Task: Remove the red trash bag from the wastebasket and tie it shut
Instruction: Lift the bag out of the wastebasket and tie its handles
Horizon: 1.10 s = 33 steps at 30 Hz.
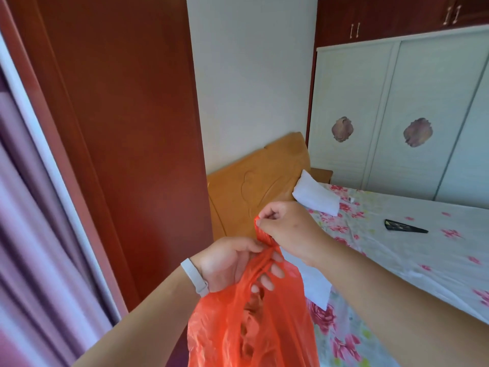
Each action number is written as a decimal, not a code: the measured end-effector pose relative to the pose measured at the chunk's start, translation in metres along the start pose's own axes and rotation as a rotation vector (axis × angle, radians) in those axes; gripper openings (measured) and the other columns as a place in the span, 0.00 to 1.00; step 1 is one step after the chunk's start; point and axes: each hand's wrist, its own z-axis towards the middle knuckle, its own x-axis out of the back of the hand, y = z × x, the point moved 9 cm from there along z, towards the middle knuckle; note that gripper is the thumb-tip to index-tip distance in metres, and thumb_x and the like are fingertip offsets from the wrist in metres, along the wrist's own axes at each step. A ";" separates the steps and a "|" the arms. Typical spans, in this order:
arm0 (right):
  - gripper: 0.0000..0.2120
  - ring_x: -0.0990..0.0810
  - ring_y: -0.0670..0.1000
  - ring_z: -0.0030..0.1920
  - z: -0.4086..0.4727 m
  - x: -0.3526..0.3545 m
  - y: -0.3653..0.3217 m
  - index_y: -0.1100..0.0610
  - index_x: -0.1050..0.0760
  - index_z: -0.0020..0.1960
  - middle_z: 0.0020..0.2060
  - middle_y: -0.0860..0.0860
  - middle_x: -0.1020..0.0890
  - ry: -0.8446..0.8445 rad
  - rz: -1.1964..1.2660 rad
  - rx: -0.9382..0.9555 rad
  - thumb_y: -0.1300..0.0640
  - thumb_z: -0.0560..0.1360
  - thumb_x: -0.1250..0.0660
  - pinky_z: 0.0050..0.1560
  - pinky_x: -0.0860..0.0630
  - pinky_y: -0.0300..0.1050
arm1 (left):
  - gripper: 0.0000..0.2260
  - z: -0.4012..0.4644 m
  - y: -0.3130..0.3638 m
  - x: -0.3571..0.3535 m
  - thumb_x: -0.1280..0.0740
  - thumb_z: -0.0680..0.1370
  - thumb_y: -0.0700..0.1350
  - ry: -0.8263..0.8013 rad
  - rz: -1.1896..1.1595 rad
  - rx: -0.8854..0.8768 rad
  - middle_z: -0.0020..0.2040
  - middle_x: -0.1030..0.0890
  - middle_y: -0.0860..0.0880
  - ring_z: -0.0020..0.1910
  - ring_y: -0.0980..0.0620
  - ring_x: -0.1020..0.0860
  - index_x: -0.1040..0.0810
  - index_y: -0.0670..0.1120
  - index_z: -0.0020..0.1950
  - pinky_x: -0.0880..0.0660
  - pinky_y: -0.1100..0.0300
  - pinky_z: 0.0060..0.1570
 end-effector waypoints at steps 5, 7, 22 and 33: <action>0.05 0.30 0.42 0.24 -0.007 0.001 -0.017 0.54 0.22 0.39 0.24 0.43 0.24 0.028 0.060 0.042 0.58 0.74 0.31 0.31 0.32 0.41 | 0.42 0.010 -0.010 -0.003 0.53 0.74 0.69 0.020 -0.152 0.027 0.54 0.20 0.38 0.48 0.41 0.19 0.29 0.34 0.65 0.24 0.52 0.41; 0.05 0.28 0.42 0.26 -0.014 -0.008 -0.023 0.54 0.22 0.39 0.26 0.44 0.23 -0.051 0.090 0.048 0.59 0.74 0.31 0.29 0.31 0.39 | 0.42 0.011 -0.010 -0.002 0.50 0.73 0.71 0.122 -0.185 -0.007 0.50 0.21 0.36 0.44 0.40 0.19 0.25 0.35 0.62 0.24 0.52 0.39; 0.04 0.19 0.48 0.46 -0.013 0.017 0.021 0.55 0.20 0.48 0.43 0.50 0.18 -0.119 -0.007 -0.038 0.61 0.75 0.31 0.57 0.22 0.53 | 0.12 0.001 0.002 0.032 0.42 0.80 0.41 0.393 -0.262 -0.115 0.40 0.16 0.43 0.36 0.50 0.17 0.22 0.36 0.52 0.23 0.60 0.32; 0.08 0.17 0.52 0.47 -0.018 -0.020 0.024 0.54 0.21 0.54 0.47 0.59 0.16 -0.390 0.062 -0.068 0.62 0.76 0.34 0.54 0.20 0.52 | 0.15 -0.010 0.013 0.019 0.42 0.80 0.40 0.345 -0.050 -0.105 0.30 0.19 0.45 0.27 0.51 0.20 0.22 0.37 0.38 0.25 0.62 0.26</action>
